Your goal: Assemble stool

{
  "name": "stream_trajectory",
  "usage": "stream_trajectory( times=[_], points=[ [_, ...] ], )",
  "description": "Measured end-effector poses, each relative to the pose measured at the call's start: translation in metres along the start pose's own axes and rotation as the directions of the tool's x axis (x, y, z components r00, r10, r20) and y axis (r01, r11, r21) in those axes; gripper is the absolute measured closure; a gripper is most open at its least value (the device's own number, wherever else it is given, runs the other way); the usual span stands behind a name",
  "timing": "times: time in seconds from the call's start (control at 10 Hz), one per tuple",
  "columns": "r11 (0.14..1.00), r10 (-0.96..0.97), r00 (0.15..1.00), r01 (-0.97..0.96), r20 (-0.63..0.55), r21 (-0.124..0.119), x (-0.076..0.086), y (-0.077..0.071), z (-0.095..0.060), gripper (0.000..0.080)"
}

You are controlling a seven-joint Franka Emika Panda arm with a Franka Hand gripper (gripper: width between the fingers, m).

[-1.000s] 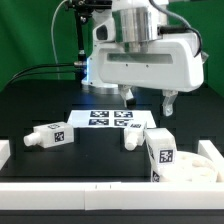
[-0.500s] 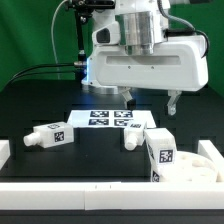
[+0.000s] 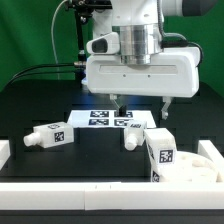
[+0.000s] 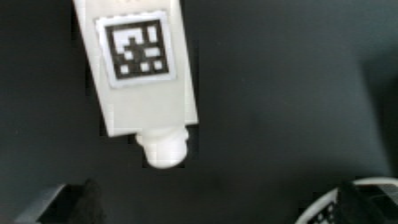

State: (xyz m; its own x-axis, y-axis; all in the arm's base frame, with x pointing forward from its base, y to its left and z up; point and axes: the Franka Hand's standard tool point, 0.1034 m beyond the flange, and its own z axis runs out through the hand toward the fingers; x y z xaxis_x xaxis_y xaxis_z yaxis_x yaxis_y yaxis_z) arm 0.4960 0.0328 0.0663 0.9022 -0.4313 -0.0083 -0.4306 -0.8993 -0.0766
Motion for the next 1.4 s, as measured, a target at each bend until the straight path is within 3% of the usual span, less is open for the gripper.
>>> stream_trajectory(
  times=[0.2, 0.4, 0.5, 0.9, 1.1, 1.2, 1.3, 1.4],
  points=[
    [1.0, -0.001, 1.0, 0.001, 0.006, -0.006, -0.003, 0.004, 0.004, 0.0151],
    [0.999, 0.007, 0.999, -0.005, 0.046, -0.032, -0.024, 0.03, 0.031, 0.0151],
    [0.999, 0.003, 0.999, -0.001, 0.034, -0.045, -0.031, 0.032, 0.039, 0.0151],
    [0.998, -0.058, 0.997, 0.06, 0.045, -0.035, -0.034, 0.022, 0.039, 0.0151],
    [0.99, -0.128, 0.992, 0.127, -0.006, -0.056, -0.042, 0.025, 0.047, 0.0151],
    [0.992, -0.115, 0.993, 0.115, 0.003, -0.052, -0.042, 0.025, 0.047, 0.0151],
    [0.992, -0.115, 0.993, 0.115, 0.001, -0.053, -0.041, 0.025, 0.046, 0.0247],
    [0.992, -0.115, 0.993, 0.115, 0.002, -0.053, -0.041, 0.026, 0.047, 0.0247]
  ],
)
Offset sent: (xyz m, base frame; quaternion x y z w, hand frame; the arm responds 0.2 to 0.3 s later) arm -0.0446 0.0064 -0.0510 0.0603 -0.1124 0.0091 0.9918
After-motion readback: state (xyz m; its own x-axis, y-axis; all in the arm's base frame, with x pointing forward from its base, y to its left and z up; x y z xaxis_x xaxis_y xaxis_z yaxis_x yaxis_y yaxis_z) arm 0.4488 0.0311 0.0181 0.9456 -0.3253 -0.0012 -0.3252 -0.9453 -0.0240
